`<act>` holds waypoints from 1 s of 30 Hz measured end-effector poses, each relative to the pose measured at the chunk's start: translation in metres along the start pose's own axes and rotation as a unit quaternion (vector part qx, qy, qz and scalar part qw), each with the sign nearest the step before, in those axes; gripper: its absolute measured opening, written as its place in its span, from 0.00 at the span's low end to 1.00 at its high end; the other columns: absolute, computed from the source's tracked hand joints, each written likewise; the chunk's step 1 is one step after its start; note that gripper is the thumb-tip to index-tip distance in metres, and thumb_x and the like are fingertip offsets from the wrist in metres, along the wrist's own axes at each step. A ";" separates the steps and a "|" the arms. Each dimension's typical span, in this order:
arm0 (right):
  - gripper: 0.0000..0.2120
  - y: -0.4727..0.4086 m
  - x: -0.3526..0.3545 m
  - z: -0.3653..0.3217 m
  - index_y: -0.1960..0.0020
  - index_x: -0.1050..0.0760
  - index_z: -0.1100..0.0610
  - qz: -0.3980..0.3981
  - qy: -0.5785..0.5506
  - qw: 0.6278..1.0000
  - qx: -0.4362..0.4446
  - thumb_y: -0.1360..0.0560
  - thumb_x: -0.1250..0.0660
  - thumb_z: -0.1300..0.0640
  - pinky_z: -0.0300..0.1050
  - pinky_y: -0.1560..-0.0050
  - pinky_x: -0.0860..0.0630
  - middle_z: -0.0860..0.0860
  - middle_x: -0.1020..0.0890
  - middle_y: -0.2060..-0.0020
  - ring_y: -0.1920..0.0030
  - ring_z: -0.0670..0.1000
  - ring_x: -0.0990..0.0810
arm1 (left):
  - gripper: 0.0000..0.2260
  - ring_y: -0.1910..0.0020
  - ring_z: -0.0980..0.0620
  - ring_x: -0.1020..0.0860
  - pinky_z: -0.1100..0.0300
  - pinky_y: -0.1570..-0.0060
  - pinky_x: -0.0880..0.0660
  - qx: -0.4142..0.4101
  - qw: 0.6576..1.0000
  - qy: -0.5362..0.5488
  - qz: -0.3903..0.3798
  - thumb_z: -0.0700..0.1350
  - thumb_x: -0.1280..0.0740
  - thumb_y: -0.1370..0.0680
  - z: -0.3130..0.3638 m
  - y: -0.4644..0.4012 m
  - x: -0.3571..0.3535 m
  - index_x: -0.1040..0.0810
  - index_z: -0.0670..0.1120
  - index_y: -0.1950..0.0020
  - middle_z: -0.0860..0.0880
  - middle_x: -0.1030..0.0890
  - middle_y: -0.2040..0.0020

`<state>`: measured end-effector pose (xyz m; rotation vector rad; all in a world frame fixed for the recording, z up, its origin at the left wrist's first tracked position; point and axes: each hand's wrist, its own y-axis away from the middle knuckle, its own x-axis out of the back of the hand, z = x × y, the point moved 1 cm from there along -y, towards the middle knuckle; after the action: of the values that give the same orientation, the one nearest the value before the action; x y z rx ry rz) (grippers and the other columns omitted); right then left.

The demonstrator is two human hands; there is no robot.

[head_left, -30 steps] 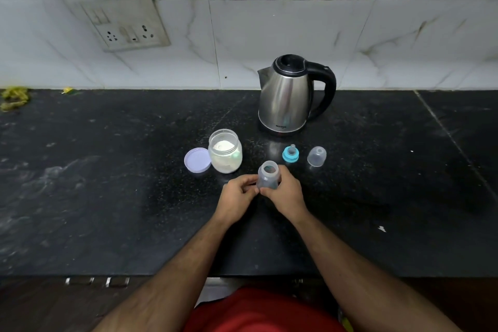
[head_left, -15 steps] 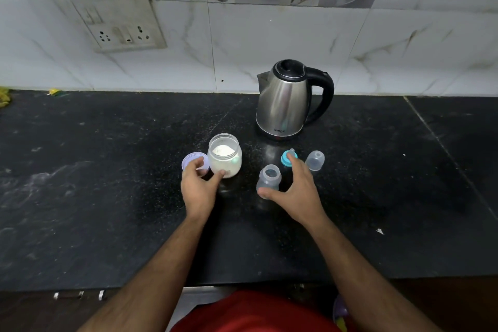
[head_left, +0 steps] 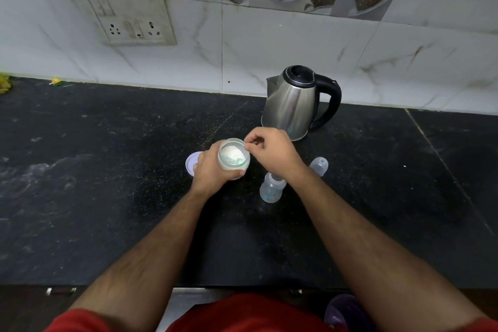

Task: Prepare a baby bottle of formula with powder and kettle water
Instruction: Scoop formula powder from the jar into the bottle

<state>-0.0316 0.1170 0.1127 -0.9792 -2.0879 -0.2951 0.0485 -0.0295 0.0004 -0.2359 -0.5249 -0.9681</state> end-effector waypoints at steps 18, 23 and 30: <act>0.08 -0.041 -0.071 -0.023 0.46 0.21 0.57 -0.278 0.402 0.870 0.066 0.26 0.31 0.60 0.47 0.59 0.29 0.47 0.24 0.61 0.58 0.52 0.24 | 0.42 0.34 0.54 0.27 0.47 0.33 0.28 -0.054 0.995 -0.023 -0.083 0.48 0.17 0.40 -0.003 0.001 0.019 0.30 0.56 0.29 0.56 0.23 0.36; 0.07 -0.045 -0.072 -0.014 0.53 0.27 0.53 -0.311 0.407 0.859 0.026 0.26 0.29 0.59 0.45 0.63 0.30 0.47 0.27 0.66 0.62 0.51 0.25 | 0.45 0.30 0.53 0.32 0.45 0.29 0.34 -0.059 0.992 -0.053 -0.094 0.48 0.17 0.41 -0.002 0.000 0.017 0.33 0.57 0.27 0.55 0.26 0.32; 0.06 -0.048 -0.068 -0.008 0.59 0.26 0.53 -0.322 0.371 0.871 -0.009 0.27 0.29 0.57 0.42 0.71 0.37 0.46 0.26 0.66 0.69 0.46 0.28 | 0.47 0.30 0.51 0.31 0.45 0.29 0.34 -0.060 0.992 -0.062 -0.095 0.47 0.16 0.41 0.002 0.000 0.015 0.33 0.56 0.26 0.53 0.26 0.32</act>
<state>-0.0358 0.0439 0.0726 -0.0733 -1.6009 -0.8777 0.0545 -0.0395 0.0098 -0.3597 -0.6119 -1.1770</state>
